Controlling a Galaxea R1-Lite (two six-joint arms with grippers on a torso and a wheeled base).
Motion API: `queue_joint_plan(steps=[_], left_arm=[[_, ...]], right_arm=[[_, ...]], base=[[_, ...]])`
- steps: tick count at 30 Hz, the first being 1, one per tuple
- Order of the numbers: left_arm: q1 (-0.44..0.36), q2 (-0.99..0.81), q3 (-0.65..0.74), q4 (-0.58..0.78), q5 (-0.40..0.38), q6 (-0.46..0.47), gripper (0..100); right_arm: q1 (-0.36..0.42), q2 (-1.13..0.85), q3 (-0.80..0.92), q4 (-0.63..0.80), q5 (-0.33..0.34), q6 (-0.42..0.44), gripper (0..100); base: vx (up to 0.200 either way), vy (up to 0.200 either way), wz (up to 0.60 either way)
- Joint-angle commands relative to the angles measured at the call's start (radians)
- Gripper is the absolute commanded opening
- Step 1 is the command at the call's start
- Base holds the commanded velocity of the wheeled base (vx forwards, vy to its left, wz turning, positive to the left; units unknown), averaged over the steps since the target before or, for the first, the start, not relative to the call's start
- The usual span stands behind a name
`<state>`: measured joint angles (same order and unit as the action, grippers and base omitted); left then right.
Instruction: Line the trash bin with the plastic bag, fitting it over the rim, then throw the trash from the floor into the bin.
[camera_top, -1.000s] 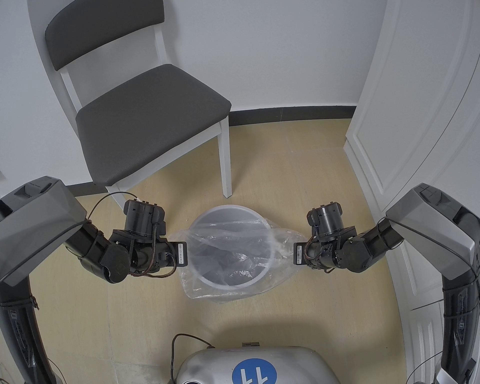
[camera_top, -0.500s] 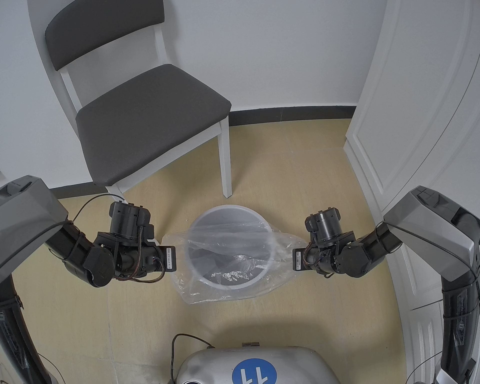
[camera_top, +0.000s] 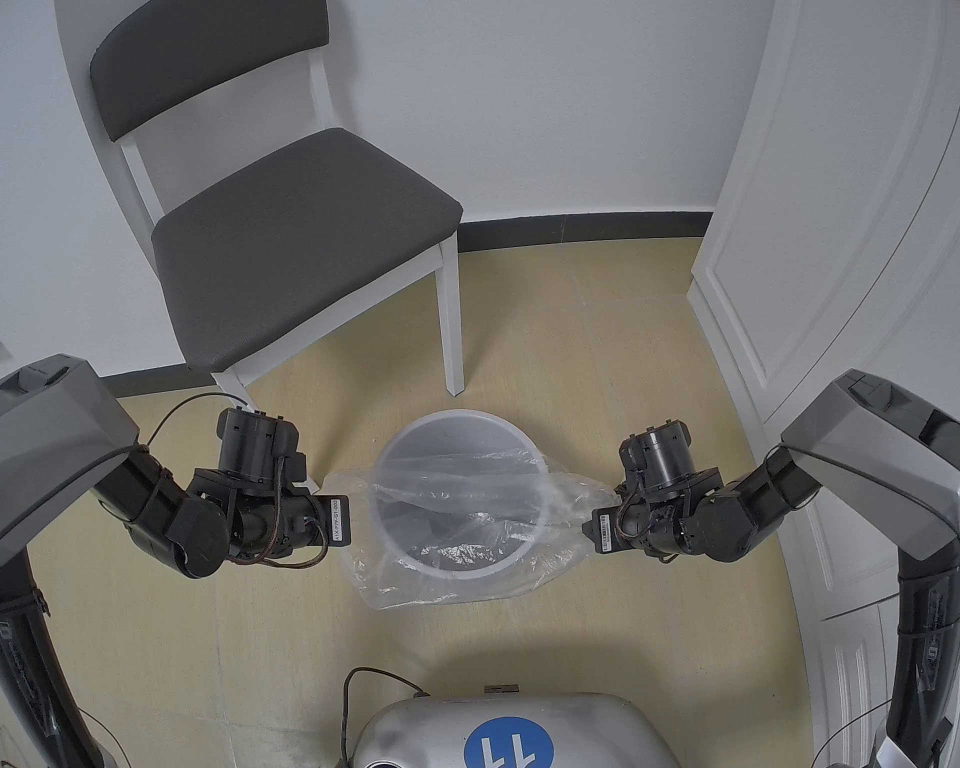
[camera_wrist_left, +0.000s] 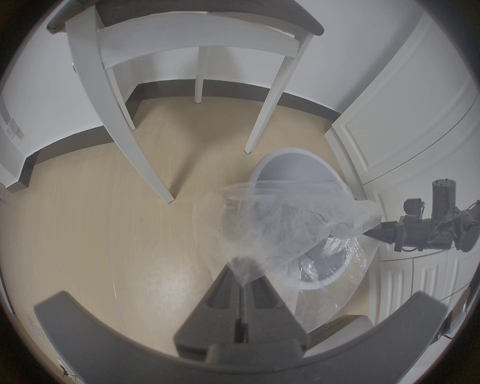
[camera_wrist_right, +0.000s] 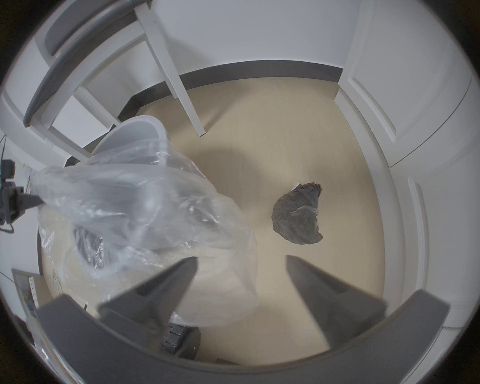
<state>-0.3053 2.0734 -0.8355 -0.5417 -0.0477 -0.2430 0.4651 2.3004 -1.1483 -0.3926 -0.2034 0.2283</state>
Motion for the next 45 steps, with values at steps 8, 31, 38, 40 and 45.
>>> queue_joint_plan(steps=[8,31,38,40,45], left_arm=[[-0.015,0.002,0.042,-0.113,0.003,0.001,0],[-0.012,0.201,0.015,-0.276,0.017,0.001,0],[-0.009,0.221,0.018,-0.328,0.015,-0.004,0],[-0.006,0.198,0.026,-0.330,0.015,-0.002,100],[0.015,0.065,0.111,-0.320,0.006,0.008,100]], right_arm=[[0.010,-0.263,0.171,0.004,0.002,-0.132,100],[0.326,-0.334,0.139,-0.003,-0.042,-0.294,100],[0.343,-0.326,0.153,-0.006,-0.053,-0.299,100],[0.343,-0.328,0.151,-0.006,-0.053,-0.299,100],[0.336,-0.332,0.156,-0.006,-0.053,-0.300,100]], base=[[0.000,0.000,0.00],[0.000,0.000,0.00],[0.000,0.000,0.00],[0.000,0.000,0.00],[0.000,0.000,0.00]])
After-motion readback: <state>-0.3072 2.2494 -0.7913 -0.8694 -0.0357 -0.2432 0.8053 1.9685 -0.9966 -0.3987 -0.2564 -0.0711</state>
